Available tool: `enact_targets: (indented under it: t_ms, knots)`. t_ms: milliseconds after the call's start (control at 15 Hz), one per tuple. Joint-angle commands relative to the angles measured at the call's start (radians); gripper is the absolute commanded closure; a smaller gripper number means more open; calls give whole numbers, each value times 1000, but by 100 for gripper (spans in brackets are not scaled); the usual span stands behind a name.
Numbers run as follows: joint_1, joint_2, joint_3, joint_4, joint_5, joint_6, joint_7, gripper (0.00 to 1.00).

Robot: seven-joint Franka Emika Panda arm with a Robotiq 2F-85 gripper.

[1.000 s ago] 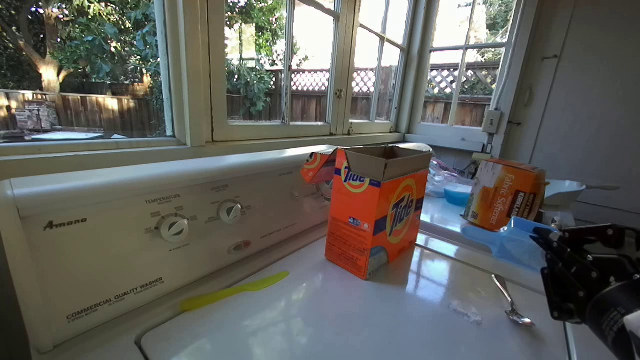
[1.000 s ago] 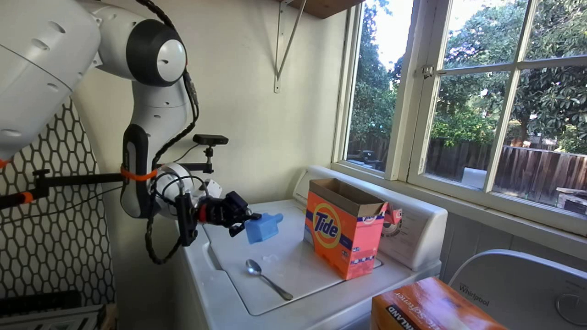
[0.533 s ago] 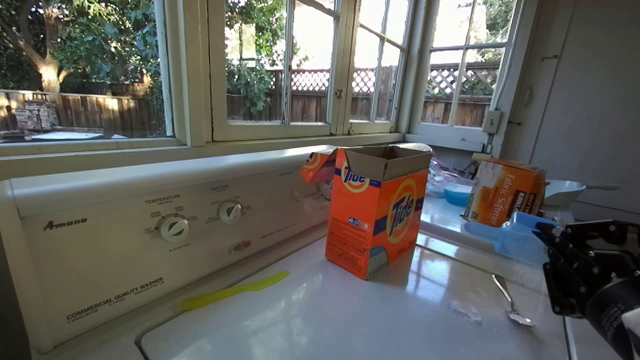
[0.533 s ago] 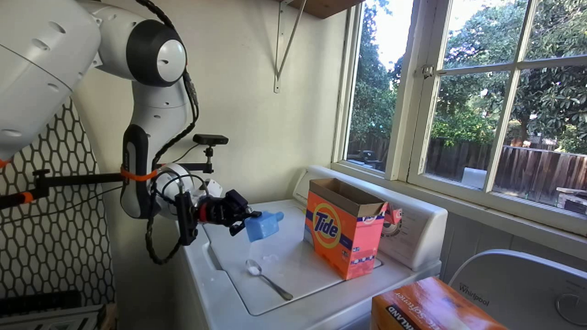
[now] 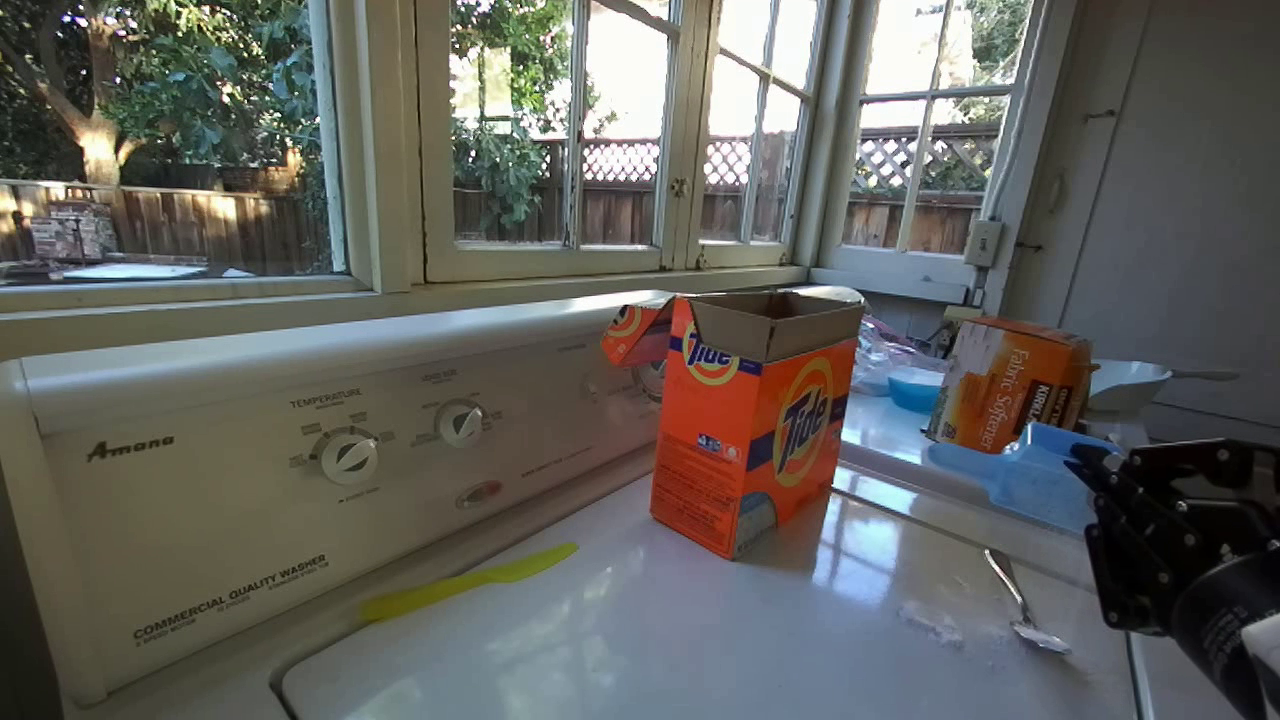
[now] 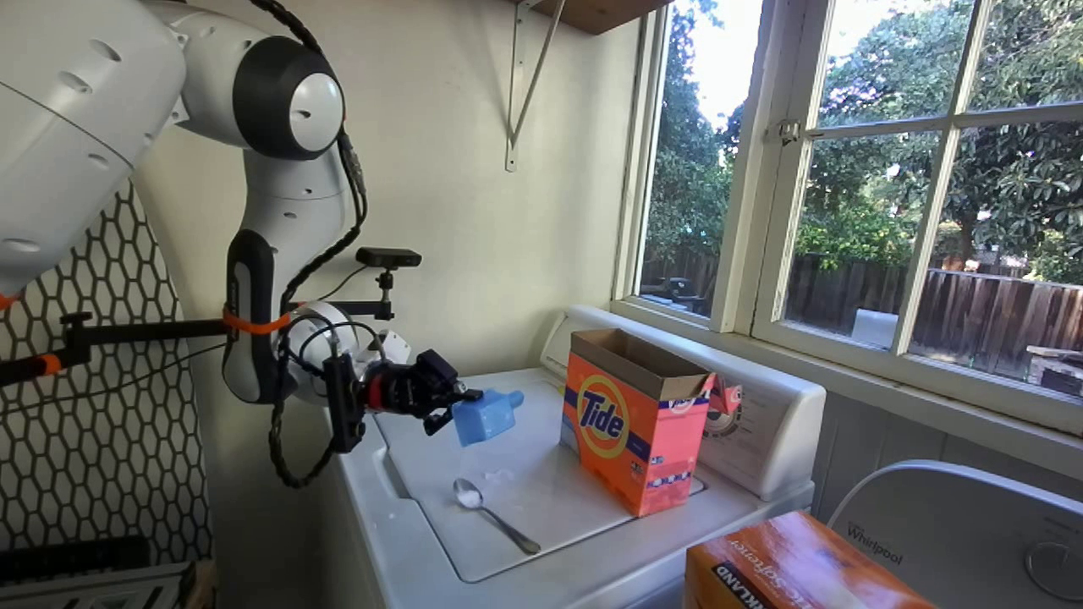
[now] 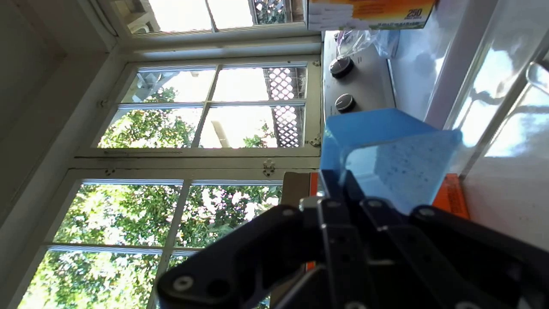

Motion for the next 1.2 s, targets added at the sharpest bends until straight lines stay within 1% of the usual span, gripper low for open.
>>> enact_targets:
  t_ms: [0,667,1133]
  knots:
    - [13,24,-6,16,-25,-31,-17,99]
    - [2,12,-6,15,-13,-21,-11,99]
    - [-33,-23,-3,-3,6,9,-6,99]
